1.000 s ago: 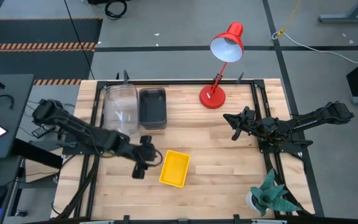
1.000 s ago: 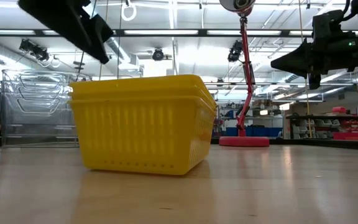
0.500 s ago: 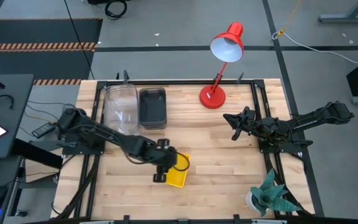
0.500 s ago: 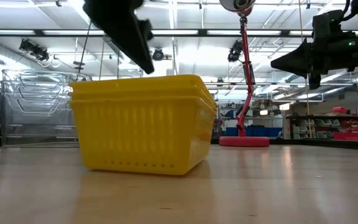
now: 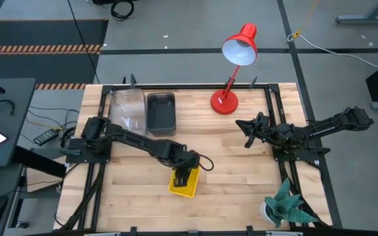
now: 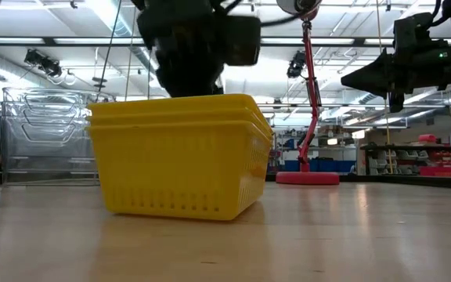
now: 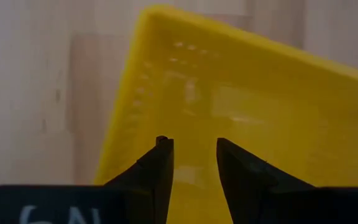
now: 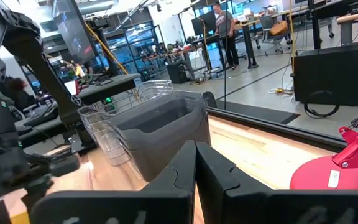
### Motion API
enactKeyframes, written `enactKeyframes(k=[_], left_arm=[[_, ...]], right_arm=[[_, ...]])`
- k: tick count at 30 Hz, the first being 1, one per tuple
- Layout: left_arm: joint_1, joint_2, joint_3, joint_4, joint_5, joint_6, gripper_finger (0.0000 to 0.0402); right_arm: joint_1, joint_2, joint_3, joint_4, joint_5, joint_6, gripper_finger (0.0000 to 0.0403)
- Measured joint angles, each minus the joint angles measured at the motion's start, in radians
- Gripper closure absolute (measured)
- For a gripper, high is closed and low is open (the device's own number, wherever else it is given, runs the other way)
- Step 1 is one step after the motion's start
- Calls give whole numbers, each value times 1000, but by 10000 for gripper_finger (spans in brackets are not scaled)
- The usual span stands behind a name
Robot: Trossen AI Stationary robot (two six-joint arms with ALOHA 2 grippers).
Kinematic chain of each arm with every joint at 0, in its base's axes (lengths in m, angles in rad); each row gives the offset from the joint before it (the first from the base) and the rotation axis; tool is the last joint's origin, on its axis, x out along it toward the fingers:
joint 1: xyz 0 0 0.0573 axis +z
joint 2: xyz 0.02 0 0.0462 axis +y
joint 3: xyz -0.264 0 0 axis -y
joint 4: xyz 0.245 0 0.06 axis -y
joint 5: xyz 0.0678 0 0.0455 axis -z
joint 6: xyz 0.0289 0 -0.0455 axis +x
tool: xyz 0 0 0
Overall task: Stack baskets by color
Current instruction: Move the stacked yellow bins to the top of the table
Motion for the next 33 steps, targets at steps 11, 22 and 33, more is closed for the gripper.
enactKeyframes(k=[11, 22, 33], left_arm=[[70, 39, 1, 12, -253, 31, 280], [250, 39, 1, 11, -468, 132, 281], [357, 32, 35, 5, -590, 253, 281]], right_arm=[[0, 0, 0, 2, 0, 0, 389], [0, 0, 0, 0, 0, 0, 389], [0, 0, 0, 0, 0, 0, 389]])
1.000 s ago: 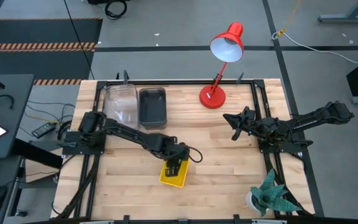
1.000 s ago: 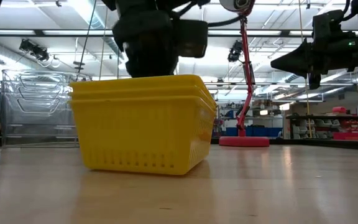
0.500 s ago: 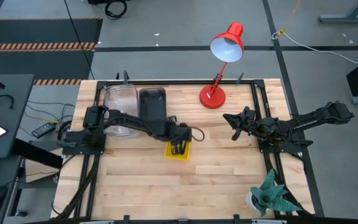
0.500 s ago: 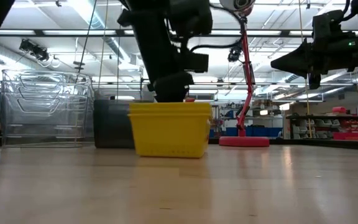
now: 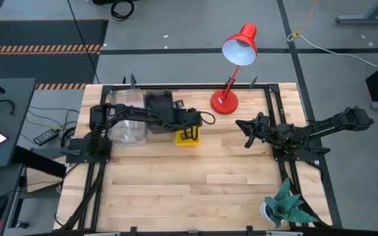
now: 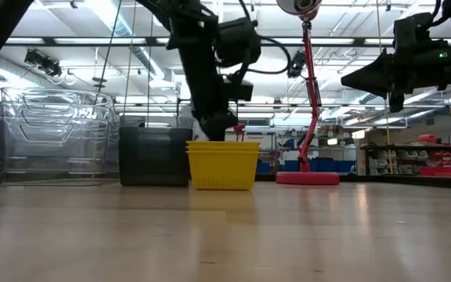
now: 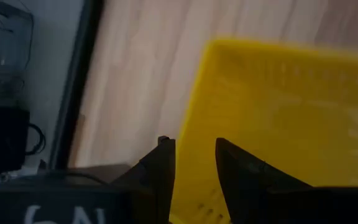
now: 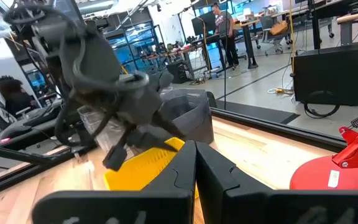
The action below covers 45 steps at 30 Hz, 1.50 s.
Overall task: Stack baskets by color
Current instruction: Move the stacked yellow bins to the top of the table
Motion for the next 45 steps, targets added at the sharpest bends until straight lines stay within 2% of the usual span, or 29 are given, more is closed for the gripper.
enactKeyframes(k=[4, 10, 13, 20, 23, 31, 38, 45], left_arm=[[-26, -1, 73, -18, 51, 3, 281], [-87, -2, 152, -121, 364, -18, 285], [-135, -2, 173, -156, 430, 3, 285], [-239, 3, 167, -158, 424, 68, 285], [-254, 7, 126, -146, 351, 29, 285], [-249, 8, 26, -117, 395, -3, 285], [-212, 9, 8, -71, 195, 1, 285], [-159, 6, 8, -28, 137, -5, 285]], right_arm=[[0, 0, 0, 0, 0, 0, 389], [0, 0, 0, 0, 0, 0, 389], [0, 0, 0, 0, 0, 0, 389], [0, 0, 0, 0, 0, 0, 389], [0, 0, 0, 0, 0, 0, 389], [0, 0, 0, 0, 0, 0, 389], [0, 0, 0, 0, 0, 0, 389], [0, 0, 0, 0, 0, 0, 389]])
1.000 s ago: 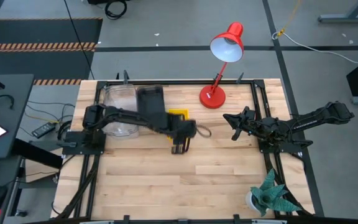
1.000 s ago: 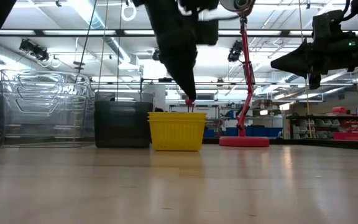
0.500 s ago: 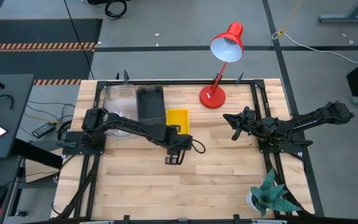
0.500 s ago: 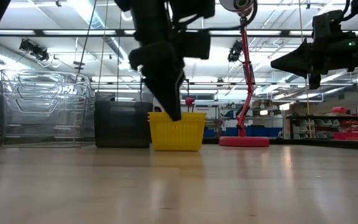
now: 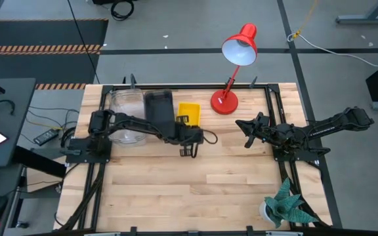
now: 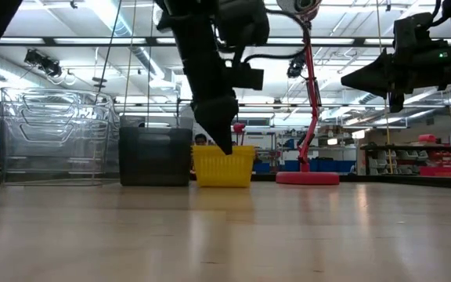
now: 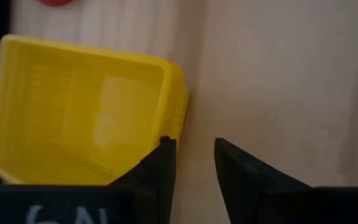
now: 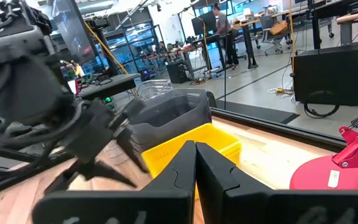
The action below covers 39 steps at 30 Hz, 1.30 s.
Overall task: Stack baskets by color
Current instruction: Move the stacked yellow bins to the top of the table, then return to Home Position
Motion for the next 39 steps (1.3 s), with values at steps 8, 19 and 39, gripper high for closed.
enactKeyframes(k=[8, 19, 39], left_arm=[[-42, -81, 0, 12, -16, 31, 285], [-96, -291, -286, 348, -38, 153, 285], [-107, -887, -884, 848, 242, 31, 285]], right_arm=[[0, 0, 0, 0, 0, 0, 389], [0, 0, 0, 3, 0, 0, 389], [-34, -114, 0, 96, -476, -55, 389]])
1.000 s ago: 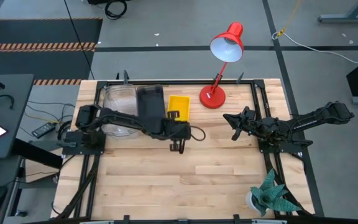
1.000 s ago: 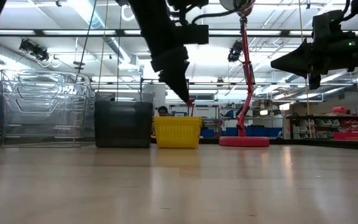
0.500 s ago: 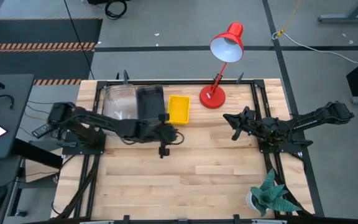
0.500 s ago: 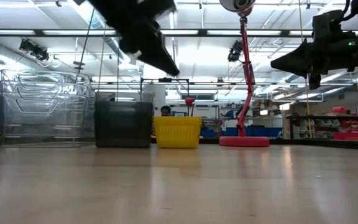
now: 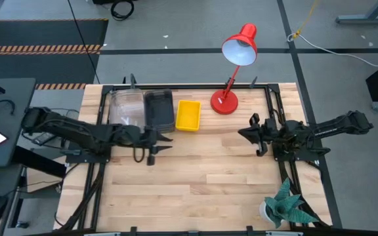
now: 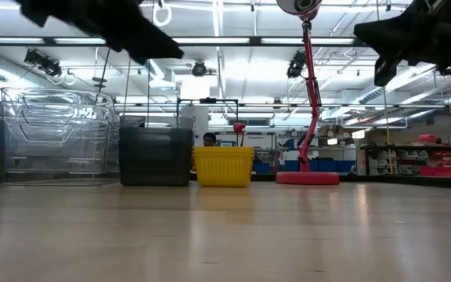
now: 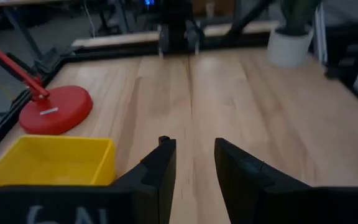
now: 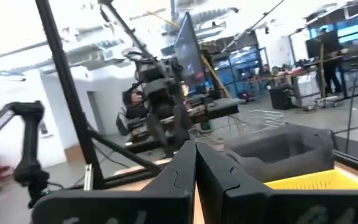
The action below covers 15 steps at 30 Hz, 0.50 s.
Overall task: Stack baskets by color
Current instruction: Return to Home Position
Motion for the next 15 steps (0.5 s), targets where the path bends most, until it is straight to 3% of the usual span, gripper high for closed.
enactKeyframes(k=[15], left_arm=[[-114, -317, -337, 346, 40, -78, 285]], right_arm=[[-45, -125, 0, -80, -134, 4, 389]])
